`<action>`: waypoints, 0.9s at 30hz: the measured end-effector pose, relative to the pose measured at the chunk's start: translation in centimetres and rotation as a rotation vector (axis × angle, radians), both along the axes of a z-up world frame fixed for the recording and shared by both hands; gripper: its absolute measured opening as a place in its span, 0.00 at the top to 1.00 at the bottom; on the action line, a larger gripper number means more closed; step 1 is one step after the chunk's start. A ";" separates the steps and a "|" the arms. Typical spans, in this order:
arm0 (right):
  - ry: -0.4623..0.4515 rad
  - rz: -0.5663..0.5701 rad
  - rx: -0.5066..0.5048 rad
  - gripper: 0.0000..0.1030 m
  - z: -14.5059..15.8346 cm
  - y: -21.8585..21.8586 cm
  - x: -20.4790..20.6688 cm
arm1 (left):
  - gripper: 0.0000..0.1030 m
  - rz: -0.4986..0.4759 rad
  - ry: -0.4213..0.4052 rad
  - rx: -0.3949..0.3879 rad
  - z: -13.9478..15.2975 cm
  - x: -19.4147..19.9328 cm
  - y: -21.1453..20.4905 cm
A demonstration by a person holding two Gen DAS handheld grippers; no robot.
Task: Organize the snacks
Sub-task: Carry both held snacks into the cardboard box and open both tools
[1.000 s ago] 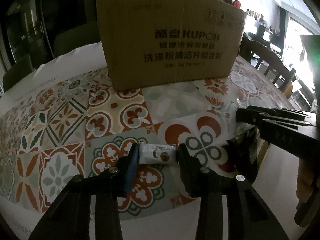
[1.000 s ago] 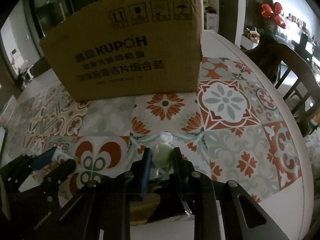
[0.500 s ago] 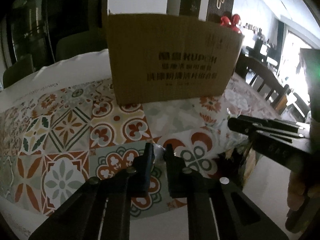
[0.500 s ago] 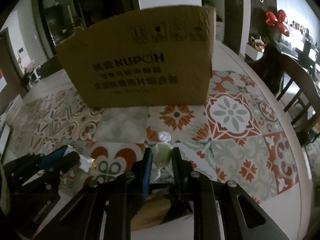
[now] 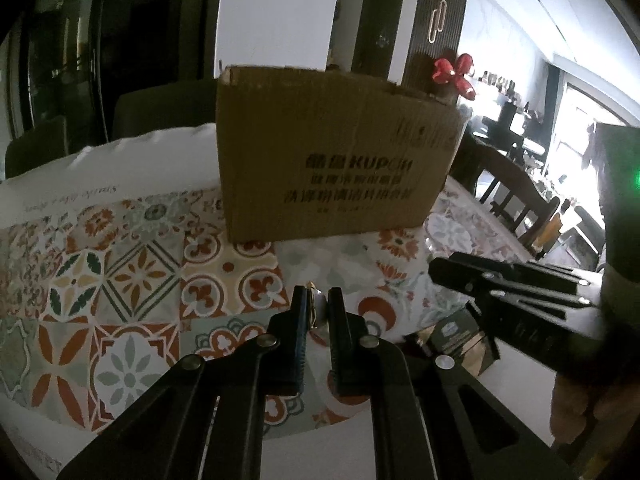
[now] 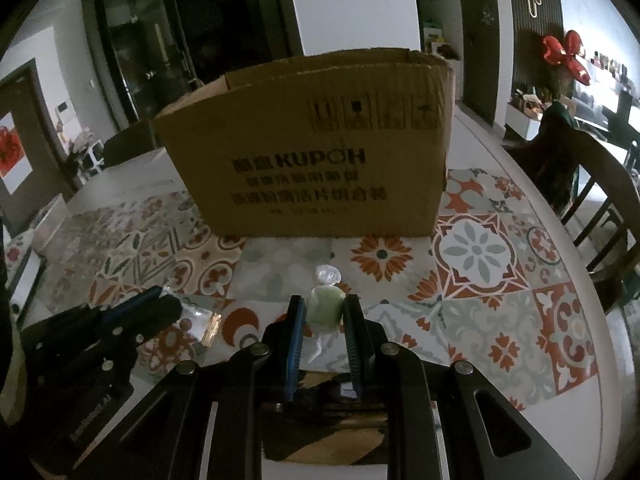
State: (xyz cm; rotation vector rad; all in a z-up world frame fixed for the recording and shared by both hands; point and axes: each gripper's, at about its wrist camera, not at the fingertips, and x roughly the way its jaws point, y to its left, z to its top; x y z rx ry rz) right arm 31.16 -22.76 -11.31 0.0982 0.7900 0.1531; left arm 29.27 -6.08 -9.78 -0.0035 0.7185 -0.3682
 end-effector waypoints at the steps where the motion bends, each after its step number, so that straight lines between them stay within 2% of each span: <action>1: -0.006 0.002 0.001 0.80 0.2 0.0 -0.1 | 0.89 -0.004 -0.008 -0.003 0.3 0.0 0.0; 11: -0.081 0.005 0.014 0.80 2.9 0.0 -1.2 | 0.89 -0.006 -0.095 -0.035 3.6 -0.5 0.1; 27: -0.247 -0.008 0.039 0.80 9.0 -0.8 -1.9 | 0.89 -0.024 -0.307 -0.054 10.7 -0.8 -0.3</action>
